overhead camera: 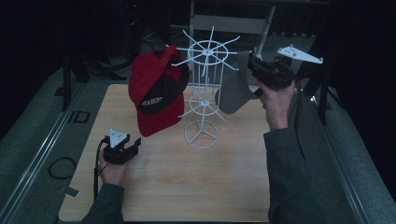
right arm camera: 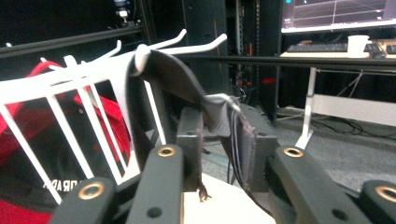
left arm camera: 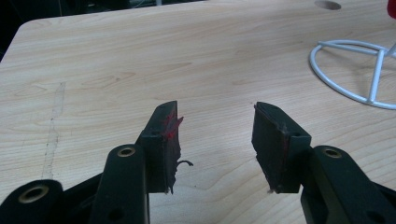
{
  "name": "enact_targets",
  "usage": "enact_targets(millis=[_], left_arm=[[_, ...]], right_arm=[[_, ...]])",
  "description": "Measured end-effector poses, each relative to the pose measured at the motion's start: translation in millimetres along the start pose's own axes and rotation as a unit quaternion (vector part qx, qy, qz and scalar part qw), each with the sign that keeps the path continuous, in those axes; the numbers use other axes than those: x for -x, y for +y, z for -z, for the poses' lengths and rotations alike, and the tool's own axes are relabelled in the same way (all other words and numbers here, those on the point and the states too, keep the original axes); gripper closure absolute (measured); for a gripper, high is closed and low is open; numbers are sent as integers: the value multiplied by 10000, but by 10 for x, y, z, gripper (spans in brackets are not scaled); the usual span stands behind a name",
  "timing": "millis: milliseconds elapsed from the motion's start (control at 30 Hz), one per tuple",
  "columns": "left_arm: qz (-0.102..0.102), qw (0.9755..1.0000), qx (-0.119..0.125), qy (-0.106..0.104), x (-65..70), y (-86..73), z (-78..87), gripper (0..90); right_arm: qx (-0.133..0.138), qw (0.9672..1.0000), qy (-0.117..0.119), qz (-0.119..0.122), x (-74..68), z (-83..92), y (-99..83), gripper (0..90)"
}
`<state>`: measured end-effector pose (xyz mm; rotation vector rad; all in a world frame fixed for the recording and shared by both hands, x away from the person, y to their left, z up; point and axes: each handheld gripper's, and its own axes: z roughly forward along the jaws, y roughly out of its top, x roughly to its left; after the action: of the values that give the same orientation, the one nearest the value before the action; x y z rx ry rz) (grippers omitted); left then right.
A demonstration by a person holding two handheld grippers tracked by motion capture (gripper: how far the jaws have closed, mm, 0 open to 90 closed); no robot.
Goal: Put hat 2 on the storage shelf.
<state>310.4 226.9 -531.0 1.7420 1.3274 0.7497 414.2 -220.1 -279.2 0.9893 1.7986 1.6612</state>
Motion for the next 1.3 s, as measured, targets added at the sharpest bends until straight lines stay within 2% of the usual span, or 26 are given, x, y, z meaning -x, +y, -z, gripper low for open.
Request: enact_targets(millis=[267, 700, 1300], left_arm=[[-5, 10000, -5, -2, -2, -1, 1, 518], [-22, 10000, -24, -11, 6, -3, -6, 518], [-28, 10000, -41, -23, 16, -6, -17, 518]], right_arm=[[10, 10000, 35, -52, 29, 22, -49, 655], [150, 9998, 60, -101, 132, 216, -111, 502], [202, 9997, 72, -84, 249, 431, -259, 404]])
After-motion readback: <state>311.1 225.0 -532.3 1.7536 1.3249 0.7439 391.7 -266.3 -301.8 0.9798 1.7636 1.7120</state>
